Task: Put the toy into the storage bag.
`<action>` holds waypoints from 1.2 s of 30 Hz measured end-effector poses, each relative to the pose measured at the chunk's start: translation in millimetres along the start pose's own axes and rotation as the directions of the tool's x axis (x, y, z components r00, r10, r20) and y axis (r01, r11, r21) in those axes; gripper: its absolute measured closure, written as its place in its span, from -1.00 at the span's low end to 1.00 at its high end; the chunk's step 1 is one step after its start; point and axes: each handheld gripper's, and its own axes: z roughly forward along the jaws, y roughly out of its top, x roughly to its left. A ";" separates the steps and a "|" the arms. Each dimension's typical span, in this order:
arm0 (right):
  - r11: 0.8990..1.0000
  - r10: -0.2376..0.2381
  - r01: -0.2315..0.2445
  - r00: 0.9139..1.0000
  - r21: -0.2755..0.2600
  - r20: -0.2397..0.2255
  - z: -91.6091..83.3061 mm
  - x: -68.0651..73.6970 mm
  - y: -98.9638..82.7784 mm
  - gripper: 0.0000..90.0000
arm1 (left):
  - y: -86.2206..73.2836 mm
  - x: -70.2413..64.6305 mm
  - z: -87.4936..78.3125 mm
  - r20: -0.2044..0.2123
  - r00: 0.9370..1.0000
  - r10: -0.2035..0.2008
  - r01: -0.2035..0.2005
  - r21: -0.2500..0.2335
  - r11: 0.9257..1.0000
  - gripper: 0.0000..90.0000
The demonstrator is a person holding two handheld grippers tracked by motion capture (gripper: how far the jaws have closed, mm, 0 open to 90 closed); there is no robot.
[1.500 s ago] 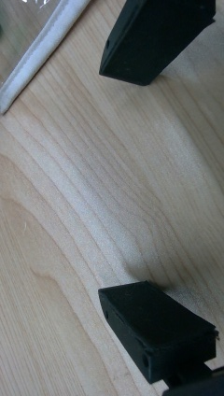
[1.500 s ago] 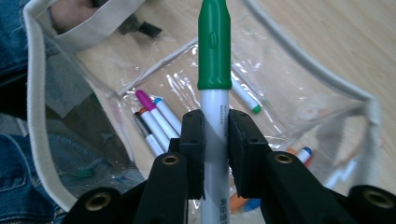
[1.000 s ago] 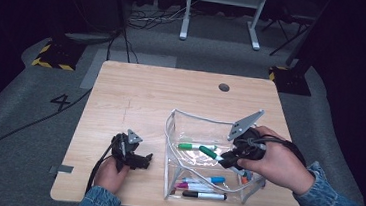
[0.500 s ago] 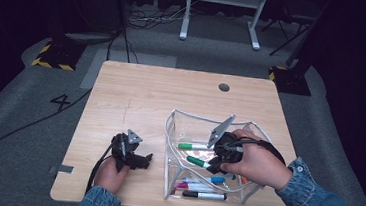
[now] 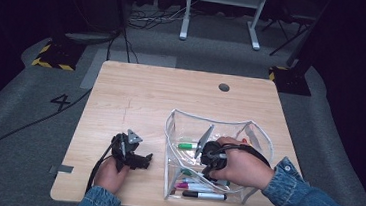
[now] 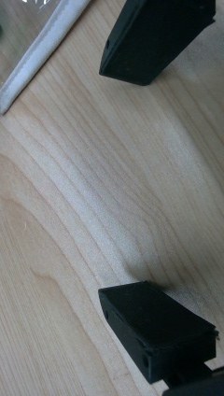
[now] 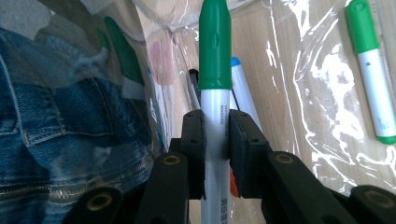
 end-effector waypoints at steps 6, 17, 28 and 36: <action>0.999 -0.023 0.024 1.000 0.041 -0.020 13.9 -4.5 2.4 0.72 | 0.0 0.0 0.1 0.000 1.000 0.000 0.000 0.000 1.000 -1.00; 0.991 -0.089 0.091 0.996 0.096 -0.021 31.6 -9.2 5.6 0.68 | 0.3 -0.1 0.4 0.001 1.000 0.000 0.000 -0.001 1.000 -1.00; 0.995 -0.038 0.047 0.994 -0.091 0.101 5.9 -17.5 2.0 0.00 | 0.3 0.0 0.3 0.000 1.000 0.001 -0.001 -0.002 1.000 -1.00; 0.956 0.121 -0.072 0.980 -0.285 0.158 -37.8 -25.5 -18.0 -0.08 | 0.3 -0.1 0.4 0.001 1.000 0.000 0.000 -0.001 1.000 -1.00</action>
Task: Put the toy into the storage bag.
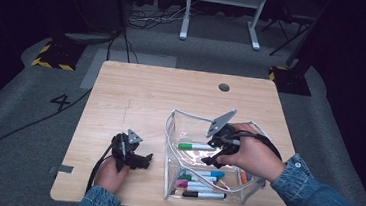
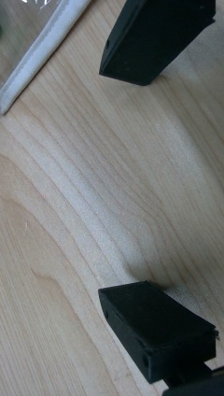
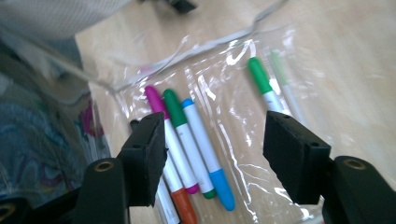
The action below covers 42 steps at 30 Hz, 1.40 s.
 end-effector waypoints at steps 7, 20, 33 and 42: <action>0.986 0.116 -0.107 0.992 -0.129 0.059 -40.7 -18.6 -19.4 -0.02 | 0.0 0.0 0.0 0.000 1.000 -0.001 0.001 0.000 1.000 -1.00; 0.929 0.293 -0.245 0.945 -0.278 0.145 -87.6 -49.4 -69.0 0.08 | 0.5 0.1 1.1 0.004 1.000 -0.003 0.004 -0.003 1.000 -1.00; 0.835 0.473 -0.378 0.864 -0.399 0.173 -108.7 -80.0 -135.7 0.16 | 0.5 0.1 1.0 0.004 1.000 -0.004 0.004 -0.003 1.000 -1.00; 0.821 0.532 -0.451 0.826 -0.350 0.184 -74.9 -94.2 -167.3 0.16 | 0.4 -0.1 0.9 0.002 1.000 -0.006 0.006 -0.001 1.000 -1.00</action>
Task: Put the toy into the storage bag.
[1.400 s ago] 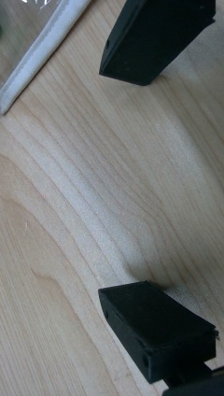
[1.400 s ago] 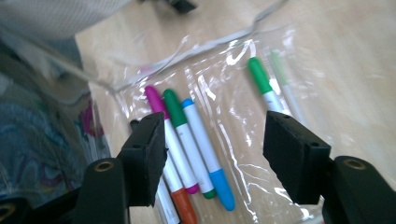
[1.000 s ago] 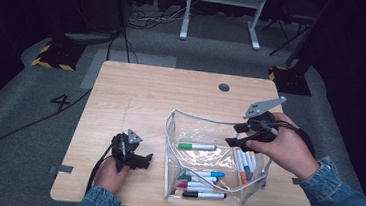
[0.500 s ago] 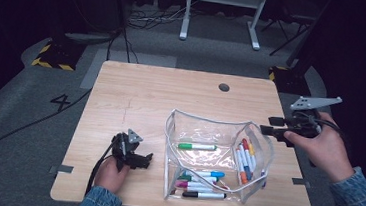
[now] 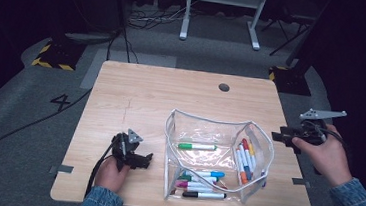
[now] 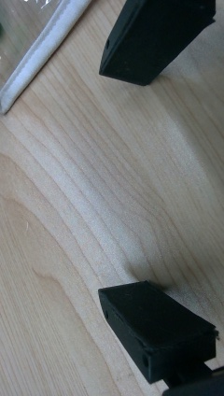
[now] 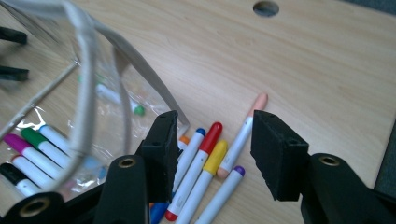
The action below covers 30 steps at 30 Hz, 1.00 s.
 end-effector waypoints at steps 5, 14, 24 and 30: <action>0.999 0.021 -0.022 1.000 0.044 0.004 19.6 -3.8 -16.2 0.15 | -0.1 -0.2 -0.2 -0.003 1.000 -0.002 0.002 0.001 1.000 -1.00; 0.989 0.065 -0.065 0.998 0.135 0.008 54.3 -9.2 -50.4 0.13 | -0.1 -0.5 -0.4 -0.006 1.000 -0.004 0.004 0.002 1.000 -1.00; 0.973 0.074 -0.071 0.997 0.219 -0.003 83.7 -7.6 -81.8 0.14 | -0.1 -0.6 -0.4 -0.007 1.000 -0.004 0.004 0.001 1.000 -1.00; 0.964 0.071 -0.077 0.997 0.254 0.031 93.4 -11.3 -91.1 0.33 | -0.1 -0.6 -0.4 -0.008 1.000 -0.005 0.005 0.002 1.000 -1.00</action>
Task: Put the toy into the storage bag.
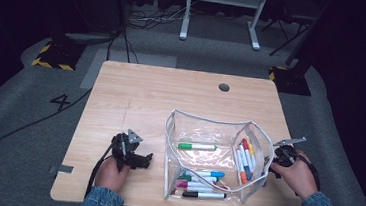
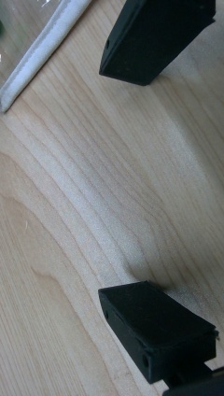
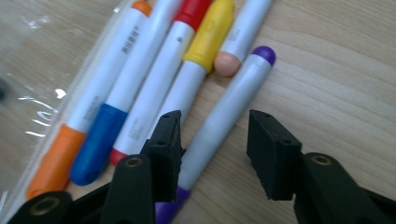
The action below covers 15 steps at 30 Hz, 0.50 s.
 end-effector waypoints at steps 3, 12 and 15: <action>1.000 -0.015 0.014 0.999 0.024 0.035 2.0 -3.1 -1.9 0.56 | 0.0 -0.1 0.1 -0.001 1.000 -0.001 0.001 -0.001 1.000 -1.00; 0.998 0.054 -0.057 0.994 0.029 0.095 -3.6 -14.1 -5.9 0.72 | 0.5 -0.8 0.7 -0.006 1.000 -0.006 0.006 -0.003 1.000 -1.00; 0.997 0.073 -0.074 0.994 0.005 0.078 -9.9 -16.5 -6.2 0.72 | 0.5 -0.7 0.7 -0.004 1.000 -0.007 0.006 -0.003 1.000 -1.00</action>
